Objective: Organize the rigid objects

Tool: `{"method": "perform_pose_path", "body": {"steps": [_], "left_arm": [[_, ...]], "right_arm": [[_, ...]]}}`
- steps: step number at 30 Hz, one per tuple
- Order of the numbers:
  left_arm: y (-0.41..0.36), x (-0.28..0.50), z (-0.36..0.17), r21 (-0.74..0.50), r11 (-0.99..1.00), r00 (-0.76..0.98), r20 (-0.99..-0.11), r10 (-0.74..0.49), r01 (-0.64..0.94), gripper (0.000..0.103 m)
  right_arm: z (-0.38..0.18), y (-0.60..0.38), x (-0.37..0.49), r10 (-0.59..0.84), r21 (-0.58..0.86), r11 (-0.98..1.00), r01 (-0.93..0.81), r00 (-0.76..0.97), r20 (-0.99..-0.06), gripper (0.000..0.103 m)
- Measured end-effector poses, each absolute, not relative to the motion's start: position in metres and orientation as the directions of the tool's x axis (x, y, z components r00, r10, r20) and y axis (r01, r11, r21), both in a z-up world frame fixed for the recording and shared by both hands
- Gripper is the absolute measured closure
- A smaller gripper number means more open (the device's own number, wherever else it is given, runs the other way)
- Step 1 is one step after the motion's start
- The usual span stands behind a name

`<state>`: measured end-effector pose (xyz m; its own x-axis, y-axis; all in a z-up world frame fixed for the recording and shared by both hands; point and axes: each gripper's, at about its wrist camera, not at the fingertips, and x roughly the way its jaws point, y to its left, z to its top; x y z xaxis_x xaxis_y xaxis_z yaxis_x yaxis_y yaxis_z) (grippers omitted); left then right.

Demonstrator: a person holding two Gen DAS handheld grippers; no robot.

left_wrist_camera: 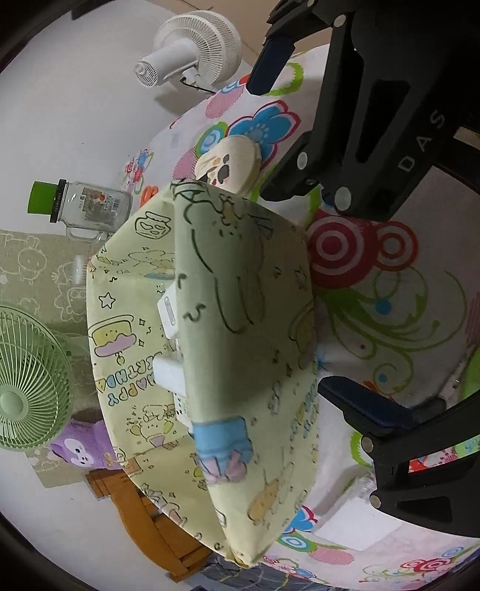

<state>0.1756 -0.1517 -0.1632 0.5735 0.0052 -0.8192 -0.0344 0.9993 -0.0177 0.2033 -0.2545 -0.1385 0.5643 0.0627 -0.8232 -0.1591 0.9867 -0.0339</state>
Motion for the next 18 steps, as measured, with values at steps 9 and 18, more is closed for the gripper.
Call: {"method": "perform_pose_path", "body": {"steps": [9,18], "left_arm": [[-0.155,0.193,-0.168,0.006,0.997,0.575,-0.817,0.046,-0.072,0.008],[-0.152,0.21,-0.175,0.045,0.991,0.572,-0.813,0.107,-0.122,0.008]], "right_arm": [[-0.152,-0.261,0.225,0.076,-0.005,0.989,-0.145,0.55,-0.832,0.007],[-0.164,-0.266,0.246,0.111,0.041,0.989,-0.144,0.519,-0.848,0.007]]}}
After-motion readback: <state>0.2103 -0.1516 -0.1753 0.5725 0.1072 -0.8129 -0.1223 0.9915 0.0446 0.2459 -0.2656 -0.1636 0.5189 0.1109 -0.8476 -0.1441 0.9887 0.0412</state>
